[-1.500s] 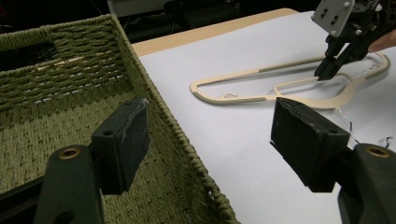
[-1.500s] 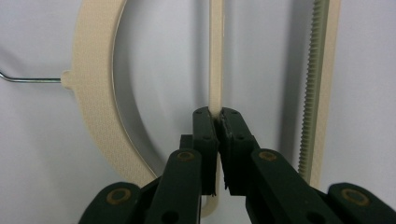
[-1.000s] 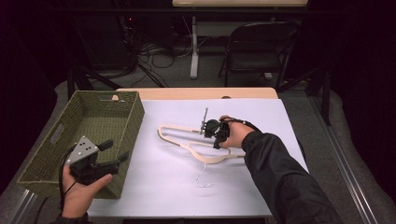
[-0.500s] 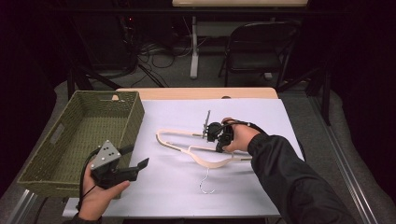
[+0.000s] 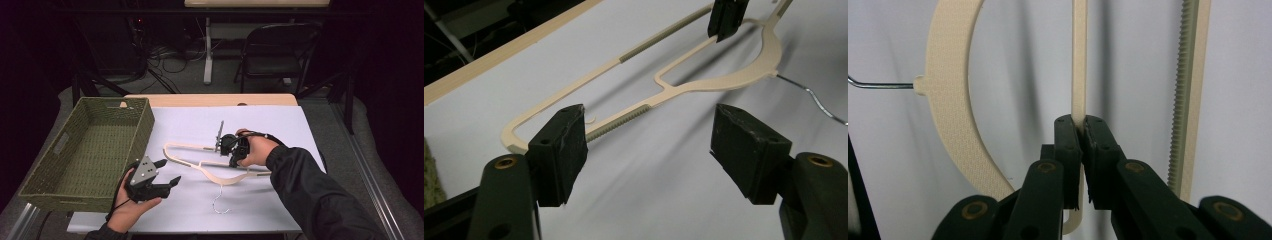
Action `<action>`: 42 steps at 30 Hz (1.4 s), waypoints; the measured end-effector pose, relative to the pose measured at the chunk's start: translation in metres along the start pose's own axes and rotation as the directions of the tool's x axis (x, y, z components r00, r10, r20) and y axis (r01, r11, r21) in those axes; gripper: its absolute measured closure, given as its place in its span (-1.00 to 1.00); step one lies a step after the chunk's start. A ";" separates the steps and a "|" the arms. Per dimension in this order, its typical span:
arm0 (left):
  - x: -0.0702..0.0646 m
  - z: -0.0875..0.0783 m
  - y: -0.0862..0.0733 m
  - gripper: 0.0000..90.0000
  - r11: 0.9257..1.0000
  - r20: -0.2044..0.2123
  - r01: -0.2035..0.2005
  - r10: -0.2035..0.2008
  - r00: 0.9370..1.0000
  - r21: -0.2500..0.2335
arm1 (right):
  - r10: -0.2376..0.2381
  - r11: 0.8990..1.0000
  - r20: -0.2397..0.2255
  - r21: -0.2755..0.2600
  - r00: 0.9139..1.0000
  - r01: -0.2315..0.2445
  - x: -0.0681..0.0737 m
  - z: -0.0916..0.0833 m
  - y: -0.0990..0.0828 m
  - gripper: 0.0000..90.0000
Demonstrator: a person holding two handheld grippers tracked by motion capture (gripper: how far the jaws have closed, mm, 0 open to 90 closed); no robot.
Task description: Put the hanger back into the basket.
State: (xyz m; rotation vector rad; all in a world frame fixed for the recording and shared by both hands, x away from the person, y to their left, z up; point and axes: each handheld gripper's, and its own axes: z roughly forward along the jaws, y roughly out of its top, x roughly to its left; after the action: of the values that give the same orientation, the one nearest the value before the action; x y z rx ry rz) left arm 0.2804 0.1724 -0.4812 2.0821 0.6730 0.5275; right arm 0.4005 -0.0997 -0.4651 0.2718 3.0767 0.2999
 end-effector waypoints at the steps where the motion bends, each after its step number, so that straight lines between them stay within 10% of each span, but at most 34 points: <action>1: -0.002 0.003 0.000 -0.33 1.000 -0.004 -0.016 0.016 1.000 0.010 | -0.001 1.000 -0.001 -0.001 1.000 0.001 0.001 0.000 0.000 0.91; 10: -0.015 0.026 -0.004 -0.36 0.988 -0.026 -0.142 0.144 0.989 0.059 | -0.003 1.000 -0.016 0.010 1.000 0.004 0.003 -0.001 0.002 0.91; 24: -0.023 0.053 0.001 -0.32 0.947 -0.039 -0.297 0.304 0.952 0.121 | -0.001 1.000 -0.035 -0.001 0.999 0.001 0.007 0.001 0.005 0.91; 31: -0.028 0.068 0.002 -0.29 0.914 -0.038 -0.377 0.387 0.921 0.149 | -0.008 1.000 -0.042 0.000 0.999 0.008 0.010 0.001 0.007 0.91; 42: -0.029 0.079 0.005 -0.21 0.906 -0.011 -0.400 0.405 0.914 0.139 | -0.017 1.000 -0.050 0.001 0.999 0.017 0.013 0.003 0.009 0.91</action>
State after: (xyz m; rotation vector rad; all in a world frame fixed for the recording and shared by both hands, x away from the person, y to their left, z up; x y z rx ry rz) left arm 0.3057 0.1043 -0.5232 2.3582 0.2998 0.7736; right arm 0.3899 -0.0877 -0.4662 0.2417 3.1268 0.3085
